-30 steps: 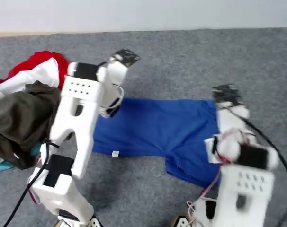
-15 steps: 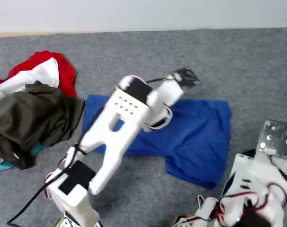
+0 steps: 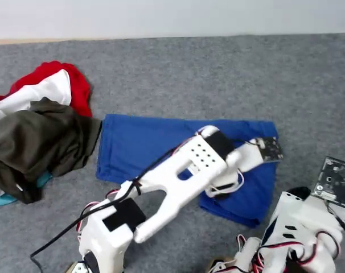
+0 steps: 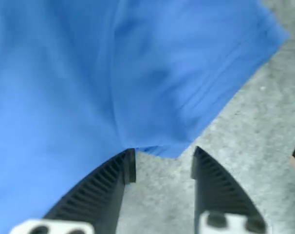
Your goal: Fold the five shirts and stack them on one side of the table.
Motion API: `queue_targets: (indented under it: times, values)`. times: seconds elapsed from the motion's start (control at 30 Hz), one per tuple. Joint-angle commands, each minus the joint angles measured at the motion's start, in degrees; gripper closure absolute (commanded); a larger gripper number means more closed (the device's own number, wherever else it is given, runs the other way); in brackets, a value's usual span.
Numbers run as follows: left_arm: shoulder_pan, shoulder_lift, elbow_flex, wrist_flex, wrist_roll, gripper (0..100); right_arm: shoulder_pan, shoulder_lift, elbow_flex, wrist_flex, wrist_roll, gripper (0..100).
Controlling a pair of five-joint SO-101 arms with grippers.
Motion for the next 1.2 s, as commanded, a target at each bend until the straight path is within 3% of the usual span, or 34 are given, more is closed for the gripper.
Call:
queue_targets:
  times: [0.0, 0.23, 0.6, 0.93, 1.17]
  values:
    - [2.81, -0.18, -0.75, -0.97, 0.26, 77, 0.84, 0.4, -2.9, 0.4, -0.97, 99.0]
    - [5.1, 1.41, -0.75, -5.71, -2.9, 76, 0.84, 0.4, -2.9, 0.4, -0.97, 99.0]
    - [4.75, 10.9, -3.47, -5.89, -5.63, 77, 0.84, 0.4, -2.9, 0.4, -0.97, 99.0]
    - [4.84, 13.71, -5.93, -5.8, -5.63, 99, 0.84, 0.4, -2.9, 0.4, -0.97, 99.0]
    - [4.75, 13.36, -10.15, -1.58, -5.45, 100, 0.84, 0.4, -2.9, 0.4, -0.97, 99.0]
